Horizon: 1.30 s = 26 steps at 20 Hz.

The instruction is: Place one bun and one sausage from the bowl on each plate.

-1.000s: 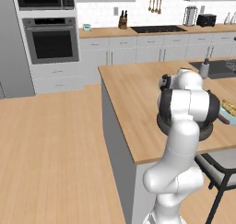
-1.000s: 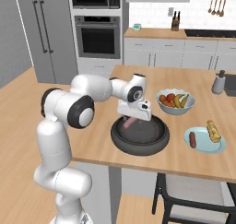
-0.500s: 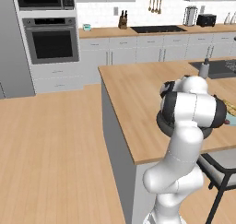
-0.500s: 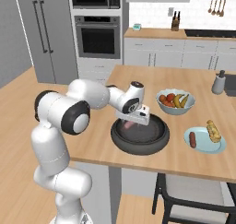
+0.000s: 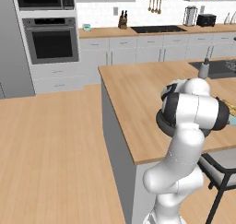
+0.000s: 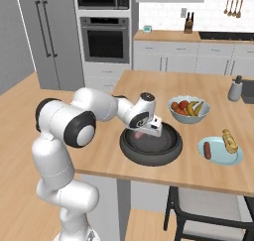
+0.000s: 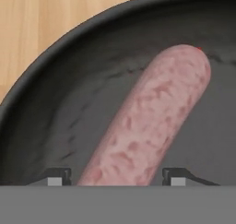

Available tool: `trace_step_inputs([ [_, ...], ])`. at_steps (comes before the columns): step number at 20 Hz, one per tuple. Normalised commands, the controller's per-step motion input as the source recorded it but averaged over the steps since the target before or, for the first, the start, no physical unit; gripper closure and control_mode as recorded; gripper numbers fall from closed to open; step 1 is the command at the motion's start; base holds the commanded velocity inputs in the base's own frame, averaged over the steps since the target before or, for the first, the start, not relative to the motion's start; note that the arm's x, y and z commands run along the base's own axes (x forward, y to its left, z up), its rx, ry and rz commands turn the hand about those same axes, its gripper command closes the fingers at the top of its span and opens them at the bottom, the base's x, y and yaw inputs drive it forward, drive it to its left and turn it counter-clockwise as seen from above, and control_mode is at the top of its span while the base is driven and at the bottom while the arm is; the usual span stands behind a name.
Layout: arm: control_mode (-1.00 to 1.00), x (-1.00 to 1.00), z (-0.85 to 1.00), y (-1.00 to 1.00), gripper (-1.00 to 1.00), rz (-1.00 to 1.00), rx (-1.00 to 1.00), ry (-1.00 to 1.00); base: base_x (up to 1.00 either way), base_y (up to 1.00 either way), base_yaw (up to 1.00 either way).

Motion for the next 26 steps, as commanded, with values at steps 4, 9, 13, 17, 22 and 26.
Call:
trace_step_inputs([
  [4, -1.0, 0.0, 0.0, 0.0, 1.0, 0.0, 0.0, 0.0, 0.0, 0.0, 0.0],
  [9, -1.0, -0.02, 0.02, -0.03, 1.0, 0.0, 0.0, 0.0, 0.0, 0.0, 0.0],
  [13, -1.0, -0.64, 0.73, 0.0, 1.0, 0.0, 0.0, 0.0, 0.0, 0.0, 0.0],
  [17, -1.0, -0.92, 0.98, 0.0, 1.0, 0.15, -0.08, 0.06, 0.0, 0.0, 0.0],
  [22, -1.0, -1.0, 0.52, 0.29, 1.0, 0.19, -0.16, 0.09, 0.0, 0.0, 0.0],
  [26, -1.0, -1.0, 0.07, 0.47, 1.0, 0.35, -0.14, 0.05, 0.0, 0.0, 0.0],
])
